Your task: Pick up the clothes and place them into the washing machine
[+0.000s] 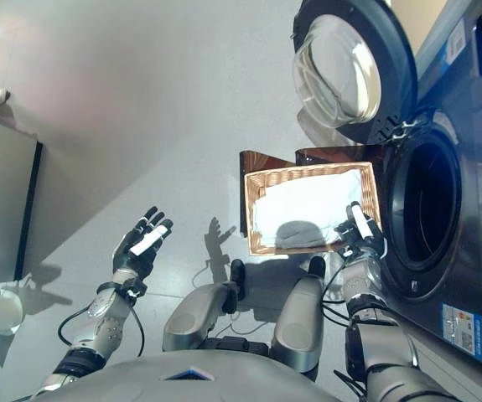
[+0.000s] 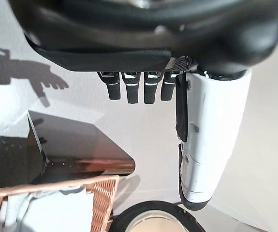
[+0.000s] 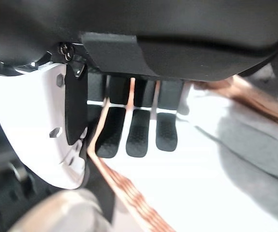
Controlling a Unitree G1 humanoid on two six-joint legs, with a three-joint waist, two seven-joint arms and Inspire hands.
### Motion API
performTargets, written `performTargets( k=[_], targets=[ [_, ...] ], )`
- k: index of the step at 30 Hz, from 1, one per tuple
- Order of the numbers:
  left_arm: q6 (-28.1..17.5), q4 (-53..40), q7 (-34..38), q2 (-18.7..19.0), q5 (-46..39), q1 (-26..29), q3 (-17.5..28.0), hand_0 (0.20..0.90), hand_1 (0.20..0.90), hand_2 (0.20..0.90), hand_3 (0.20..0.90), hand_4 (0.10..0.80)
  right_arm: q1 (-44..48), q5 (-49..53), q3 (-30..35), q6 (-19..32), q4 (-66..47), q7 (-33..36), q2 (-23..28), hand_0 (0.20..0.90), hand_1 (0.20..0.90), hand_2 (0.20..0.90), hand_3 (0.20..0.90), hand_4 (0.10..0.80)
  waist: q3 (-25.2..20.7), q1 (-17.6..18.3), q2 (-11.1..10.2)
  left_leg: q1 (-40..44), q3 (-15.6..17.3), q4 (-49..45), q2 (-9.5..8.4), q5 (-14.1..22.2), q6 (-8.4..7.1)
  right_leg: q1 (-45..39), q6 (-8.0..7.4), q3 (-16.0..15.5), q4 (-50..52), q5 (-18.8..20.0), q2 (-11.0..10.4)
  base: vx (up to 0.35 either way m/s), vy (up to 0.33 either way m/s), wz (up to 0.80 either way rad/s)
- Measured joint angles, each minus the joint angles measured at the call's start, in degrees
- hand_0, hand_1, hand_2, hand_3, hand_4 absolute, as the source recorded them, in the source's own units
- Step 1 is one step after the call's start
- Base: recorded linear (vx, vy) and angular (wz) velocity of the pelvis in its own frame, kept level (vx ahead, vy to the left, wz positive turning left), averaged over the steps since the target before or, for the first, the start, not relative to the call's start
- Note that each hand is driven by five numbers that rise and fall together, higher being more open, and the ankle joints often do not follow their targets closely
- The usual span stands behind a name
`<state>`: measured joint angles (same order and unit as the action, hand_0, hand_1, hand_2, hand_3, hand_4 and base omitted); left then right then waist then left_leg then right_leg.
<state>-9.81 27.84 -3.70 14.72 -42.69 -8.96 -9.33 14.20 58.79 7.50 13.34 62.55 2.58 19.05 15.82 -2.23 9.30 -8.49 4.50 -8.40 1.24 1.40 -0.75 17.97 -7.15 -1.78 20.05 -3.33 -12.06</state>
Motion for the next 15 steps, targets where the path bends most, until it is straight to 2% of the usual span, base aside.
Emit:
performTargets(
  k=[4,10,11,12,13,15],
  targets=[
    [-0.02,0.03,0.04,-0.46,0.24,-0.78,0.27,0.9,0.9,0.9,0.9,0.8,-1.53,0.36,2.19,0.66,-0.23,0.18,-0.03,0.2,0.2,0.2,0.2,0.3,-1.74,0.61,-0.54,2.43,0.06,3.5,0.1,-1.08,0.07,-1.89,-0.12,-0.42,-2.47,0.82,0.22,0.05,-0.026,-0.04],
    [-0.04,1.49,0.09,-0.7,0.76,-2.47,2.46,0.9,0.9,0.9,0.9,0.8,-4.21,-1.59,0.73,0.67,-3.48,0.21,-0.16,0.2,0.2,0.2,0.2,0.3,-4.29,1.43,-1.83,5.24,0.5,6.98,0.63,-2.23,0.12,-4.74,-0.51,-0.58,-6.48,2.27,1.08,0.031,-0.029,-0.04],
    [-0.04,1.51,0.13,-0.53,0.84,-3.01,2.6,0.9,0.9,0.9,0.9,0.8,-4.47,-3.36,0.02,0.67,-3.34,0.27,0.05,0.222,0.222,0.222,0.222,0.316,-4.54,1.37,-2.32,5.21,0.51,6.95,0.64,-2.43,0.12,-4.74,-0.31,-0.58,-6.4,2.44,1.11,-0.037,-0.017,-0.02],
    [-0.04,1.5,0.07,-0.51,1.26,-3.13,2.58,0.9,0.9,0.9,0.9,0.8,-4.5,-4.96,-0.66,0.46,-2.86,0.42,0.24,0.79,0.79,0.79,0.79,0.722,-4.62,1.32,-2.59,5.19,0.51,6.94,0.66,-2.44,0.1,-4.74,-0.31,-0.58,-6.4,2.44,1.13,-0.038,-0.004,0.0],
    [-0.03,1.51,0.03,-0.51,1.33,-3.23,2.43,0.9,0.9,0.9,0.9,0.8,-4.49,-5.71,-0.99,0.42,-2.75,0.78,0.23,0.9,0.9,0.9,0.9,0.8,-4.6,1.33,-2.67,5.18,0.5,6.92,0.67,-2.46,0.09,-4.74,-0.3,-0.59,-6.41,2.44,1.14,0.0,0.0,0.0],
    [-0.02,1.49,-0.1,-0.51,1.68,-3.55,2.2,0.9,0.9,0.9,0.9,0.8,-3.99,-8.13,-1.55,0.28,-0.75,1.3,0.22,0.9,0.9,0.9,0.9,0.8,-4.62,1.17,-2.6,5.14,0.49,6.91,0.68,-2.48,0.07,-4.71,-0.3,-0.61,-6.42,2.44,1.12,0.0,0.0,0.0]
  ],
)
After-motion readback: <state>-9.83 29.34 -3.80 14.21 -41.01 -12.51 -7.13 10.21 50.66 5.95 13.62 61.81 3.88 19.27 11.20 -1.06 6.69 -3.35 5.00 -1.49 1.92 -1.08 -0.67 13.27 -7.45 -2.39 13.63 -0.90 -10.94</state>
